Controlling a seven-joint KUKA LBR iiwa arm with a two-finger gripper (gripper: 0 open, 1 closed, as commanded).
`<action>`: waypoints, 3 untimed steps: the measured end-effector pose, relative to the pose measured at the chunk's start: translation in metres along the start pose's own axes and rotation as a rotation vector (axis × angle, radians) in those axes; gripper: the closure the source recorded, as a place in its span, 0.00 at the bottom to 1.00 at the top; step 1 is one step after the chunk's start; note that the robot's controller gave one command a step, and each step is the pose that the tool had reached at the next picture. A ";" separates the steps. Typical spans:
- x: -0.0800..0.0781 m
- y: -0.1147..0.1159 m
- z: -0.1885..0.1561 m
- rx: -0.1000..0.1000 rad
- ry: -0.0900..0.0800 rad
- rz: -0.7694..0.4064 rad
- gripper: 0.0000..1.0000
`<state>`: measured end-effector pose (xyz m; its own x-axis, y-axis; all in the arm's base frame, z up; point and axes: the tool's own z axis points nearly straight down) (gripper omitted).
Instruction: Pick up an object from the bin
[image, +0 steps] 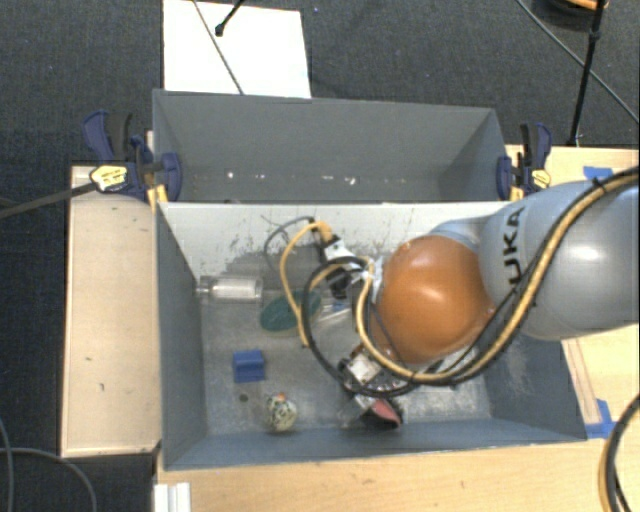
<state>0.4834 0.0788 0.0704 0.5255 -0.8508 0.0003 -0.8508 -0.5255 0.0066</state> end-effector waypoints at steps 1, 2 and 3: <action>0.000 0.000 0.000 0.000 0.000 0.003 1.00; 0.000 0.000 0.000 -0.001 0.000 0.004 1.00; 0.000 0.000 0.000 -0.001 0.000 0.006 1.00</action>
Offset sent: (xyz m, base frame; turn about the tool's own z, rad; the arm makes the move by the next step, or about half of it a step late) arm 0.0000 0.0000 0.0000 0.0000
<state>0.4835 0.0787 0.0705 0.5203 -0.8540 0.0007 -0.8539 -0.5203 0.0075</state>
